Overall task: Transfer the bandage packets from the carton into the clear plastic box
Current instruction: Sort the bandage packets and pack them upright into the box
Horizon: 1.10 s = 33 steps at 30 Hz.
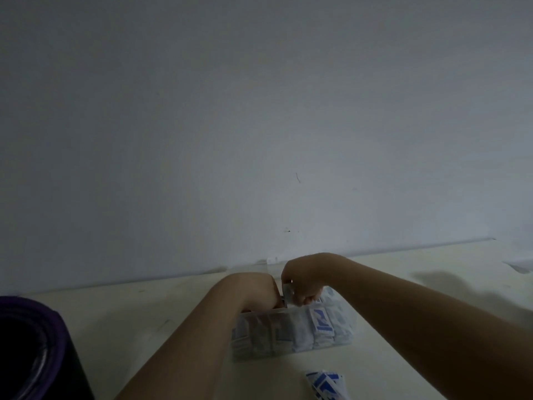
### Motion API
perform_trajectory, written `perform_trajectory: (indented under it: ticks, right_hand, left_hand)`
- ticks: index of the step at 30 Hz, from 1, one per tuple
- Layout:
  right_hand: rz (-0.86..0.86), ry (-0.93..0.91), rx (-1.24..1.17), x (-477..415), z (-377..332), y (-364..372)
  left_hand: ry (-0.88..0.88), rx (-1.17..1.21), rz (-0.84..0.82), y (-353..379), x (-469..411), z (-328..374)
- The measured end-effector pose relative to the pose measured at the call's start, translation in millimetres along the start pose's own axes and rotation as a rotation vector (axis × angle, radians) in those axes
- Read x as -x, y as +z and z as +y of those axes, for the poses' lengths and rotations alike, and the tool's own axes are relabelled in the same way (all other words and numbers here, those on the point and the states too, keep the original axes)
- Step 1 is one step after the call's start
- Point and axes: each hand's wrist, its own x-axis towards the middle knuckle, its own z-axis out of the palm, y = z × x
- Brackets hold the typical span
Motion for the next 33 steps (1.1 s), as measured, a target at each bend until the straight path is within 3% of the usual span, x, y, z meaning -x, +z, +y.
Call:
perform_trajectory:
  ticks: [5,13,21,27,33]
  right_hand:
    - [0.273,-0.047,0.269,-7,-2,20]
    - [0.416,-0.049,0.349,-5,-6,22]
    - [0.413,-0.078,0.433,-3,-7,17]
    - [0.208,-0.07,0.361,-9,-1,15]
    - [0.134,-0.083,0.311,4,1,11]
  left_hand:
    - [-0.013,-0.015,-0.02,0,-2,0]
    - [-0.008,-0.07,-0.035,-3,3,2]
    - [-0.032,-0.032,-0.01,-2,3,3]
    - [-0.034,0.001,-0.02,-4,4,2]
    - [-0.056,-0.006,-0.008,-5,5,3]
